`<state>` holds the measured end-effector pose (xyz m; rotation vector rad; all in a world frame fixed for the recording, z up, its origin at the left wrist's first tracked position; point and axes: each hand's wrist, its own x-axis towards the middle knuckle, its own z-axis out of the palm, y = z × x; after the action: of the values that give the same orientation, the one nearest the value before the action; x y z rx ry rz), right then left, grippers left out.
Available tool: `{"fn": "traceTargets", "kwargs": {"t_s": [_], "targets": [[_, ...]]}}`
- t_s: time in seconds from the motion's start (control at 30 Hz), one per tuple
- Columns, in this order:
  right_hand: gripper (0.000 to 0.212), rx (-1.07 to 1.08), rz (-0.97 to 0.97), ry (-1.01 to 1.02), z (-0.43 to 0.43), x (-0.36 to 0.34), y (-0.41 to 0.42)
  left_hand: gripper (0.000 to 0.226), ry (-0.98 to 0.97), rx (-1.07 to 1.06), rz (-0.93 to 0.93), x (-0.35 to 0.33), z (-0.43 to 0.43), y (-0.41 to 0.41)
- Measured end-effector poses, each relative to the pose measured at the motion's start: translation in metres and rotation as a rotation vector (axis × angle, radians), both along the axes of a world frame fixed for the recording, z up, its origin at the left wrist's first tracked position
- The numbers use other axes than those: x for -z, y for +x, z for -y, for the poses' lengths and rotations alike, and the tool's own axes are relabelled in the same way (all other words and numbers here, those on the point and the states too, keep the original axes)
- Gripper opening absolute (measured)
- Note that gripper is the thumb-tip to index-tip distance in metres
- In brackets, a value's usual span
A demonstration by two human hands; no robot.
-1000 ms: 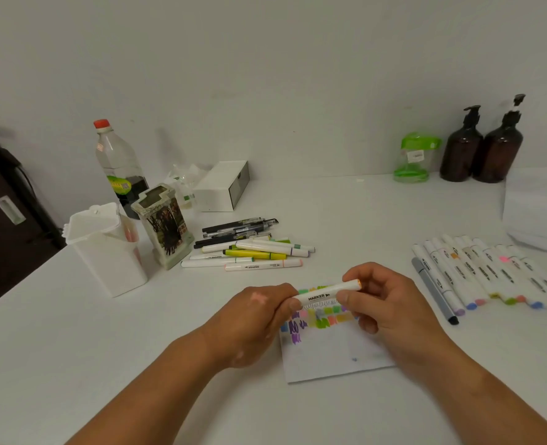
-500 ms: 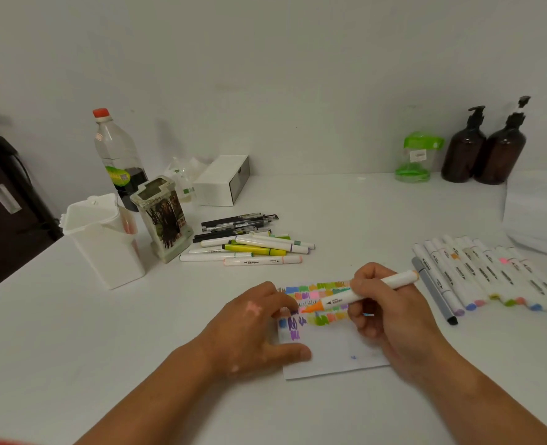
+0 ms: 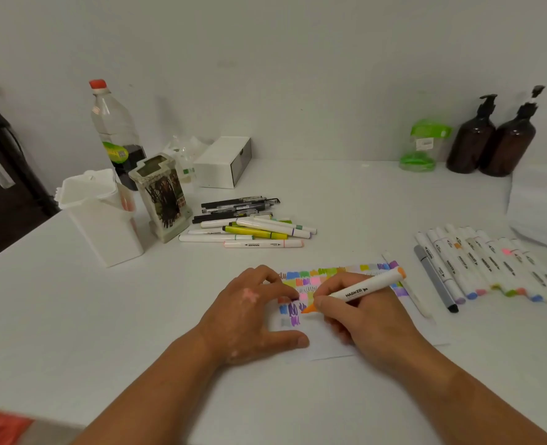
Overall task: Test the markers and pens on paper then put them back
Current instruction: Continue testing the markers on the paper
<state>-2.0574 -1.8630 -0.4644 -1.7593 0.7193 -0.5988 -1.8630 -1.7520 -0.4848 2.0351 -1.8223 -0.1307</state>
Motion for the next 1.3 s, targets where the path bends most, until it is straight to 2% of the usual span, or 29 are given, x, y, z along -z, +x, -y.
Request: {"fn": "traceTargets", "kwargs": {"t_s": [0.2,0.57,1.3], "targets": [[0.013,-0.002,-0.114,-0.128,-0.0009,-0.0002,0.0027,0.07,-0.003,-0.004,-0.017,0.0023,-0.0003,0.0005],[0.012,-0.008,-0.159,-0.215,0.0005,0.0033,0.0027,0.067,0.0,-0.002,-0.009,-0.0006,-0.0014,-0.0007],[0.011,0.058,-0.183,-0.203,0.0004,0.001,0.0038,0.066,0.021,-0.01,-0.011,-0.005,-0.0014,-0.0041]]}}
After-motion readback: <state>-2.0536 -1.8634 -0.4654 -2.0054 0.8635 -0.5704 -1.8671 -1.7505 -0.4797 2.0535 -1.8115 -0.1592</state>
